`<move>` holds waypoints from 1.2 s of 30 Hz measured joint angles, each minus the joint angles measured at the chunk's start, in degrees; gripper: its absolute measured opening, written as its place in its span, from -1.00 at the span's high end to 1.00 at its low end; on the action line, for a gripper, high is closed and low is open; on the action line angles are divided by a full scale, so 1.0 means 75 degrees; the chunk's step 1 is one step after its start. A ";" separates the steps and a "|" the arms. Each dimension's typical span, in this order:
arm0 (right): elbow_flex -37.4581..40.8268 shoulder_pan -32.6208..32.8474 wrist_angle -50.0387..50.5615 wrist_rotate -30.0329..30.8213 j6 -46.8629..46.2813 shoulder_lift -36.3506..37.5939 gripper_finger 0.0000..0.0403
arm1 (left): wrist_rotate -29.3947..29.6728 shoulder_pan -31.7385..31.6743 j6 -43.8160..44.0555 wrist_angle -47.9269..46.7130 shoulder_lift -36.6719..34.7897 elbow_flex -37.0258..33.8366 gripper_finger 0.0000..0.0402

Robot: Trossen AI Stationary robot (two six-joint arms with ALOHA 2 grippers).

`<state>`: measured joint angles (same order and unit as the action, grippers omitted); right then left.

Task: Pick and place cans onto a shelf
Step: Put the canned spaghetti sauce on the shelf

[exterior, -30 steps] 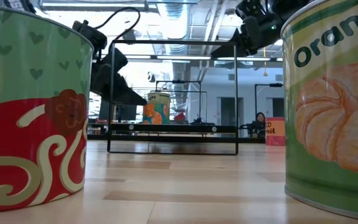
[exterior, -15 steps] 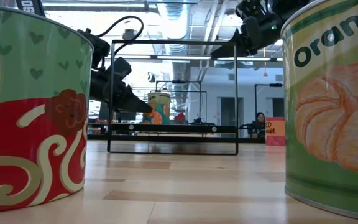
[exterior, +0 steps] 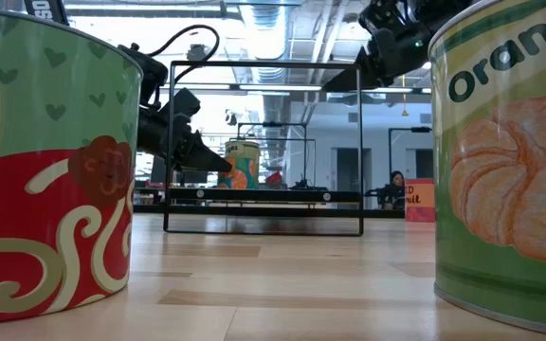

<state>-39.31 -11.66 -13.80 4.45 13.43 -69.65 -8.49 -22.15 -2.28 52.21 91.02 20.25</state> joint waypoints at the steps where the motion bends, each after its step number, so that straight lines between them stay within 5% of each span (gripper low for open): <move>1: 0.0000 0.0000 0.0036 0.0000 0.0000 0.0000 0.94 | -0.0011 0.0000 -0.0001 -0.0009 0.0000 0.0000 1.00; 11: 0.0000 0.0000 0.0373 0.0020 0.0050 0.0003 0.95 | -0.0023 -0.0001 -0.0359 -0.0797 -0.0525 -0.0003 1.00; 22: -0.0006 -0.0003 0.0406 0.0018 0.0445 0.0113 0.96 | 0.0000 0.0217 -0.0701 -0.4284 -0.3394 -0.0003 1.00; 31: -0.0006 -0.0012 0.0464 0.0017 0.0597 0.0207 0.96 | 0.1351 0.1756 -0.0061 -0.7858 -0.6619 0.0199 1.00; 36: -0.0006 -0.0010 0.0391 0.0012 0.0509 0.0181 0.96 | 0.2044 0.3018 0.0379 -0.8966 -0.7345 0.0693 1.00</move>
<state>-39.35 -11.74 -10.87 4.54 17.25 -68.29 6.84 0.49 0.56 -15.04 35.94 25.45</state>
